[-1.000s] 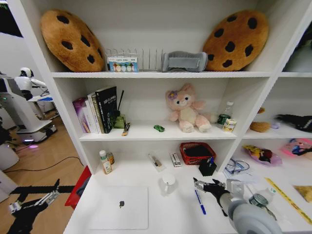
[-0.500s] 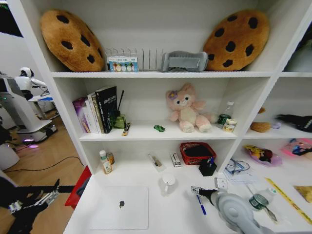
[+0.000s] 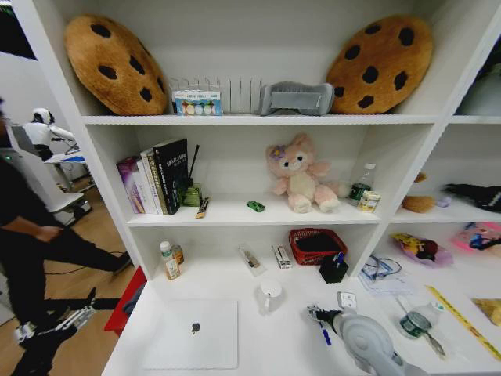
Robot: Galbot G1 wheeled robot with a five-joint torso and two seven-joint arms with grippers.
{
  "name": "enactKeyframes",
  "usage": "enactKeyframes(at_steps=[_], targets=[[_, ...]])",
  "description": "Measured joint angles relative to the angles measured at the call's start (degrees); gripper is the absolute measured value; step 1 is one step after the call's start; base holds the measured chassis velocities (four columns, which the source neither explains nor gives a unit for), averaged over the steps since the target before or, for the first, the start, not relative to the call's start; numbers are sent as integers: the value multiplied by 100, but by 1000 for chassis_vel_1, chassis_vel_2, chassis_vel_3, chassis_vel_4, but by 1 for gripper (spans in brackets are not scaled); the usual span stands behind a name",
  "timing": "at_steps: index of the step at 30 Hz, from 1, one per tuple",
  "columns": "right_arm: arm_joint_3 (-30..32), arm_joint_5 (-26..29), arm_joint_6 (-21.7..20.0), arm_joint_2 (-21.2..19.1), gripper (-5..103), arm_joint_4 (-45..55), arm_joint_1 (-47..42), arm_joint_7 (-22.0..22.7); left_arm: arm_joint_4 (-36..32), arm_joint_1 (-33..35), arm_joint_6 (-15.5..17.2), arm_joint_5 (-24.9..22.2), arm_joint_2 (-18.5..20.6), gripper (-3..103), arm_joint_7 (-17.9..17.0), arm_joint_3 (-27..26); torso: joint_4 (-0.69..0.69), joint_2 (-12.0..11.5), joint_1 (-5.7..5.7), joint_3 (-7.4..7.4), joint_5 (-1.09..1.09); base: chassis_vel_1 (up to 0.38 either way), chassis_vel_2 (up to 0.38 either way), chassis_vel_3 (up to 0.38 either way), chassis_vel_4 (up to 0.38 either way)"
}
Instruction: Organize the objects on the table.
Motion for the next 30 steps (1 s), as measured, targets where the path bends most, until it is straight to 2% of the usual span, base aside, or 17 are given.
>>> enactKeyframes(at_steps=[1, 4, 5, 8, 9, 12, 13, 15, 22, 24, 26, 27, 28, 30], targets=[[0, 0, 0, 0, 70, 0, 0, 0, 0, 0, 0, 0, 0, 100, 0, 0, 0, 0, 0, 0, 0, 0, 0, 0, 0], [13, -49, 7, -23, 53, -75, 48, -108, 0, 0, 0, 0, 0, 100, 0, 0, 0, 0, 0, 0, 0, 0, 0, 0, 0], [13, -49, 7, -23, 53, -75, 48, -108, 0, 0, 0, 0, 0, 100, 0, 0, 0, 0, 0, 0, 0, 0, 0, 0, 0], [-55, -35, 12, -20, 37, -110, 128, -125, 0, 0, 0, 0, 0, 100, 0, 0, 0, 0, 0, 0, 0, 0, 0, 0, 0], [-55, -35, 12, -20, 37, -110, 128, -125, 0, 0, 0, 0, 0, 100, 0, 0, 0, 0, 0, 0, 0, 0, 0, 0, 0], [-71, -38, 20, -4, 21, -136, 109, -125, 0, 0, 0, 0, 0, 100, 0, 0, 0, 1, 0, -1, -1, 0, 0, 0, 0], [-71, -38, 20, -4, 21, -136, 109, -125, 0, 0, 0, 0, 0, 100, 0, 0, 0, 1, 0, -1, -1, 0, 0, 0, 0], [-68, -40, 20, 2, 13, -109, 76, -122, 0, 0, 0, 0, 0, 100, 0, 0, 0, 0, 0, -1, -1, 0, 0, 0, 0], [-52, 24, 12, -13, 12, 44, 10, -100, 0, 0, 0, 0, 0, 100, 0, 0, 0, 0, 0, 0, 4, 0, 0, 0, 0], [5, -88, 30, -20, 12, 128, -20, -211, 0, 0, 0, 0, 0, 100, 0, 0, -1, 0, 0, 1, 6, 0, 0, 0, 0], [156, -939, 471, -27, 12, 227, -93, -767, 0, 0, 0, 0, 0, 100, 0, 0, 0, 0, 0, 0, 1, 0, 0, 0, 0], [253, -1552, 830, -20, 12, 230, -142, -1170, 0, 0, 0, 0, 0, 100, 0, 0, 0, 0, 0, 0, 3, 0, 0, 0, 0], [253, -1552, 830, -20, 12, 230, -142, -1170, 0, 0, 0, 0, 0, 100, 0, 0, 0, 0, 0, 0, 3, 0, 0, 0, 0], [398, -2722, 1767, 20, 12, 122, -211, -1943, 1, 0, 0, 0, 0, 100, 0, 0, 0, 0, 0, 0, 1, 0, 0, 0, 0]])
